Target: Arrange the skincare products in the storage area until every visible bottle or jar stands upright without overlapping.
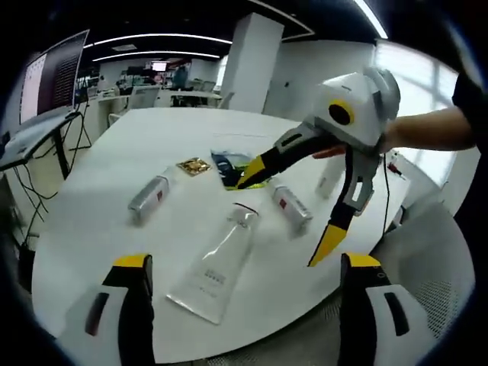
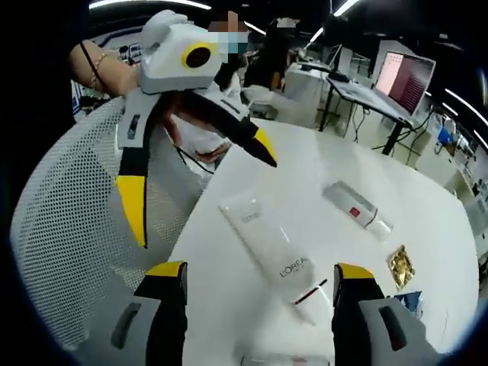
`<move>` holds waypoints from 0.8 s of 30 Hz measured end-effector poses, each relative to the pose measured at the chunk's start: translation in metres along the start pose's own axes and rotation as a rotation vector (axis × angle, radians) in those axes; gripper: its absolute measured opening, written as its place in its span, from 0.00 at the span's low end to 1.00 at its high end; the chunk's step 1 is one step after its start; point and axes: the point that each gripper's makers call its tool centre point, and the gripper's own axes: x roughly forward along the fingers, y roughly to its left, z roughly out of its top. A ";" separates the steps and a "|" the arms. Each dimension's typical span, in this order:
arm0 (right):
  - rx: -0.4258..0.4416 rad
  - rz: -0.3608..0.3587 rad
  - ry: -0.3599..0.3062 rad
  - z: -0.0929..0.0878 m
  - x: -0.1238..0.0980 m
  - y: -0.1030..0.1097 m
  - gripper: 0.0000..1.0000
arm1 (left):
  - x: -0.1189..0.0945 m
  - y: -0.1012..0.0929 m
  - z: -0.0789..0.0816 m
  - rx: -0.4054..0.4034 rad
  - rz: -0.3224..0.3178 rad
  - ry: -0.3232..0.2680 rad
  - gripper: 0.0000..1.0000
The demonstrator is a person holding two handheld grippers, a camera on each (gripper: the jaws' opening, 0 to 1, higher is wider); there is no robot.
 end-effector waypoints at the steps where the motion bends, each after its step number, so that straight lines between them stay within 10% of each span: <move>1: -0.014 0.008 0.011 0.001 0.004 0.000 0.83 | 0.000 -0.001 0.000 0.008 -0.005 0.003 0.96; 24: -0.124 0.125 0.088 0.009 0.057 0.001 0.58 | 0.001 -0.004 0.002 0.025 -0.006 -0.004 0.98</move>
